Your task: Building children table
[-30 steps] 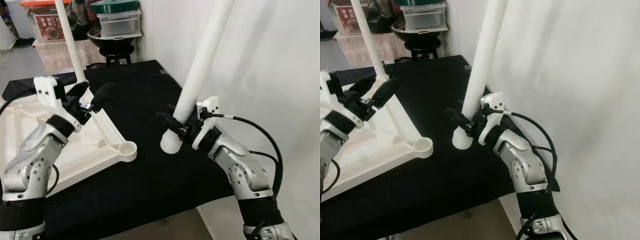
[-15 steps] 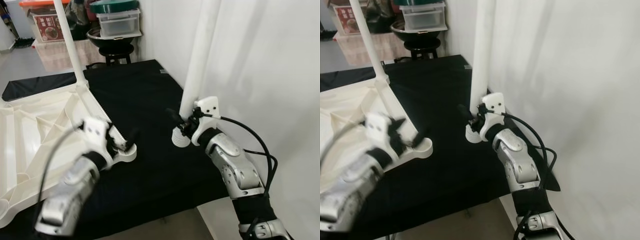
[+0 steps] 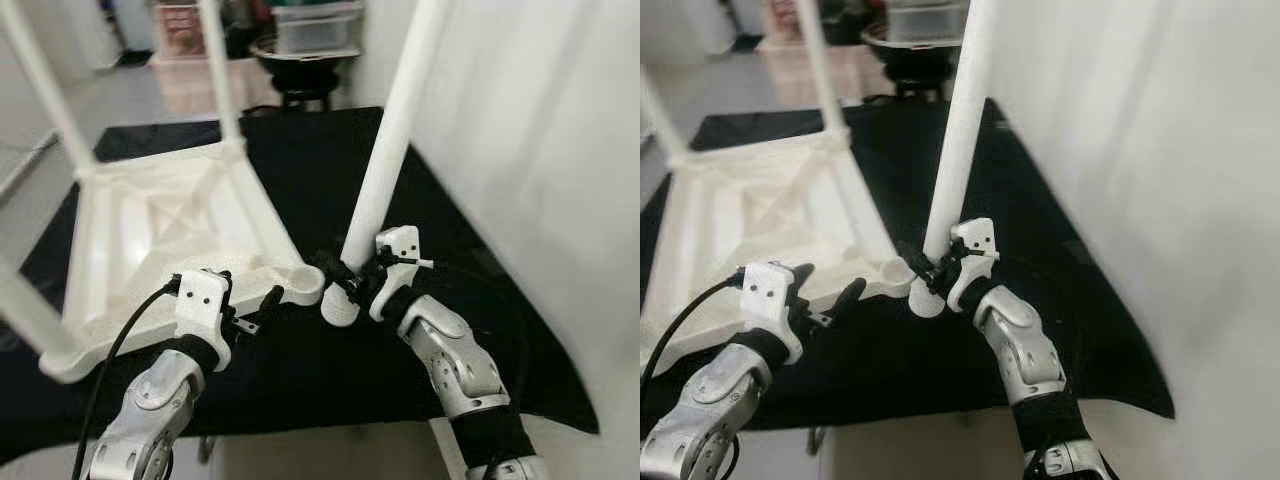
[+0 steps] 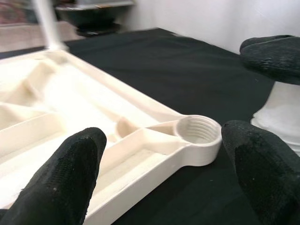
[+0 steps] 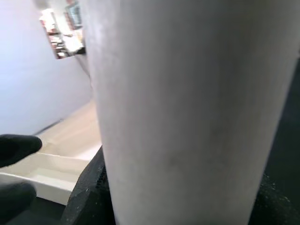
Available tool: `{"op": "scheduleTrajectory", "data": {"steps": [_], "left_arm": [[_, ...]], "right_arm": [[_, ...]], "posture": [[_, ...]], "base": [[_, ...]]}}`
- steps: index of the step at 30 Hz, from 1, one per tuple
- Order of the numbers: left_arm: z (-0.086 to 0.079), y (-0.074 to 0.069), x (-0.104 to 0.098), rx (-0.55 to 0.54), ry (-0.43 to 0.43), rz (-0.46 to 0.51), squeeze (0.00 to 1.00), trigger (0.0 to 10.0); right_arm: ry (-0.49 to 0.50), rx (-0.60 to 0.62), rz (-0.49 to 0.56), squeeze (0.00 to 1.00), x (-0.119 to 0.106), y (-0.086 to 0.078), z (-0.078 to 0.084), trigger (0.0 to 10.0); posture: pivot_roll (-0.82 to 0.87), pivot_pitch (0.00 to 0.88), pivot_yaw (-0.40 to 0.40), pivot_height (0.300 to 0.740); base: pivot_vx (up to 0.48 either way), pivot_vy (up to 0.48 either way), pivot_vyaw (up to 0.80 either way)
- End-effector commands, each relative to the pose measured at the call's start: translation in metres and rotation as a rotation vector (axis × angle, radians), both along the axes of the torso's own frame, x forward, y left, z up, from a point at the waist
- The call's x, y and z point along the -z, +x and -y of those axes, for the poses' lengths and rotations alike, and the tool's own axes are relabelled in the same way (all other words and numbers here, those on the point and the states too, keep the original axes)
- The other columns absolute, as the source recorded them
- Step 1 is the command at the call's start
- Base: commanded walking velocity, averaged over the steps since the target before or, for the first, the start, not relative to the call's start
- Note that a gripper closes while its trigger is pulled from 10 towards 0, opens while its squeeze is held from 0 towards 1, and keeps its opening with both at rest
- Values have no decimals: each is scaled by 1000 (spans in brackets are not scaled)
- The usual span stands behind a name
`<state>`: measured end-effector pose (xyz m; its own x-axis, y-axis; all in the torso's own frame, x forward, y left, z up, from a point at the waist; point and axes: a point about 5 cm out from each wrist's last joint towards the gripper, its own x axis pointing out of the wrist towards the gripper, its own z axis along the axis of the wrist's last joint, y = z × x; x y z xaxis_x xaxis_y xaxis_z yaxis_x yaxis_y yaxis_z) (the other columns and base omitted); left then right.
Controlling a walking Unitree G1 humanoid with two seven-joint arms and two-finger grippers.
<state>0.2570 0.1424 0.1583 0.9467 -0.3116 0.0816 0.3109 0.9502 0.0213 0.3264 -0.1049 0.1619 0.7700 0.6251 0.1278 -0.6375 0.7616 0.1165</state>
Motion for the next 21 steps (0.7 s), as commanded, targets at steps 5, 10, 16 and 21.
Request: {"op": "scheduleTrajectory", "data": {"steps": [5,10,16,21], "left_arm": [[3,-2,0,7,-15,4,0,10000],[4,-1,0,16,-5,2,0,10000],[8,-1,0,64,10,0,0,10000],[14,-5,-2,136,10,-1,0,10000]], "right_arm": [[8,-14,32,0,-4,4,-3,10000],[11,-4,52,0,-7,7,-4,10000],[0,45,80,0,-14,16,-5,10000],[-7,102,108,0,-26,29,2,10000]], "posture": [[-8,49,-11,740],[-2,52,-10,740],[5,61,-14,740],[10,79,-17,740]], "base": [[0,0,800],[0,0,800],[0,0,614],[0,0,0]]}}
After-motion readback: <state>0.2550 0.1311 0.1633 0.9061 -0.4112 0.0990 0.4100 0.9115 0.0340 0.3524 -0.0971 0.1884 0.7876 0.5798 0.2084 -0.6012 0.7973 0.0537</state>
